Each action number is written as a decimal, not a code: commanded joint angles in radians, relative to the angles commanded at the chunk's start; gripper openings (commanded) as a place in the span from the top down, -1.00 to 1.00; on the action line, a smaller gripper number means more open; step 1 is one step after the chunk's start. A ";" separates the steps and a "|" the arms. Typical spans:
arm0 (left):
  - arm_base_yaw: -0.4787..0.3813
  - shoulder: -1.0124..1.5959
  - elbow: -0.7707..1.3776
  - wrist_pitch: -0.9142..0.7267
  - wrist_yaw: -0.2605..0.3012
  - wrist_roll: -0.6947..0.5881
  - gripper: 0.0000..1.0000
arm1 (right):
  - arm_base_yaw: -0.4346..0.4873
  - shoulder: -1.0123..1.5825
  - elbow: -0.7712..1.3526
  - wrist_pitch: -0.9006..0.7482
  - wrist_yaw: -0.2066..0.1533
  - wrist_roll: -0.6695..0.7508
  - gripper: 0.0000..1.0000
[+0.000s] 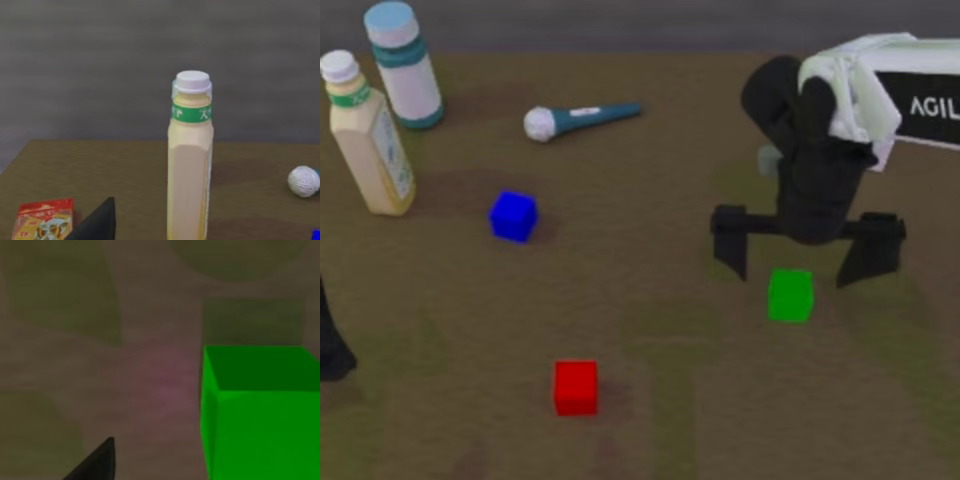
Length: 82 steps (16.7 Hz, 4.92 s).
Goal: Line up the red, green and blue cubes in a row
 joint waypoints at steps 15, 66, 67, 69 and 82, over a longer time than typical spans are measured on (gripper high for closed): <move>0.000 0.000 0.000 0.000 0.000 0.000 -1.00 | 0.003 0.073 -0.082 0.154 0.001 0.004 -0.10; 0.000 0.000 0.000 0.000 0.000 0.000 -1.00 | 0.402 -0.070 -0.037 -0.024 0.010 0.324 1.00; 0.000 0.000 0.000 0.000 0.000 0.000 -1.00 | 0.403 -0.057 -0.060 0.015 0.009 0.325 1.00; 0.000 0.000 0.000 0.000 0.000 0.000 -1.00 | 0.404 -0.032 -0.098 0.081 0.009 0.326 1.00; 0.000 0.000 0.000 0.000 0.000 0.000 -1.00 | 0.405 -0.019 -0.116 0.107 0.009 0.327 -0.21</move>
